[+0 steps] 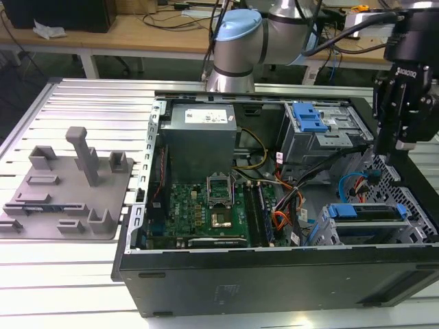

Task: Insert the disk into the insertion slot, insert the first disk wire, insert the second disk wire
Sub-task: 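Insert the first disk wire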

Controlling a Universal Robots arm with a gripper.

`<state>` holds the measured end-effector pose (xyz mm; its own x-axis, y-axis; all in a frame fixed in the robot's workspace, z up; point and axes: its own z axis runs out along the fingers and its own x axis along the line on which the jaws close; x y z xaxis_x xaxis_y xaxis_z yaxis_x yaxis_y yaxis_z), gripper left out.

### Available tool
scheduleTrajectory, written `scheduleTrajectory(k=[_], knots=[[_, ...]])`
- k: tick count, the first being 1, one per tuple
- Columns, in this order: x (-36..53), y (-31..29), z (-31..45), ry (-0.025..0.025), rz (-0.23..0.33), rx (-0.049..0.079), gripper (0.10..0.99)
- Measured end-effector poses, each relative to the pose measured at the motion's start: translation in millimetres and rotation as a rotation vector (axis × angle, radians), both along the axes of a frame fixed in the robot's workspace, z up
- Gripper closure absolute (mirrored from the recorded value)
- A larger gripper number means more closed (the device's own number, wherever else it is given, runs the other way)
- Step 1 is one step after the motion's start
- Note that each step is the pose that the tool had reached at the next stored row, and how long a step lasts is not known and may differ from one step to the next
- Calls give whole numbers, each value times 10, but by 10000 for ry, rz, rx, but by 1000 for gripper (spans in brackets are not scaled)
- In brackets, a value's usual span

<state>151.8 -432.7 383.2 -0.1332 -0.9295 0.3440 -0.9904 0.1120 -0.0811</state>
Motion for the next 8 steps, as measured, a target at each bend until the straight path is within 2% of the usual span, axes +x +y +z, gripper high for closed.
scheduleTrajectory(k=[2,4,8], knots=[[-1,59,-28,-44,115,-17,675],[-19,60,-53,-101,192,-16,675],[-77,60,-102,-153,305,-17,675]])
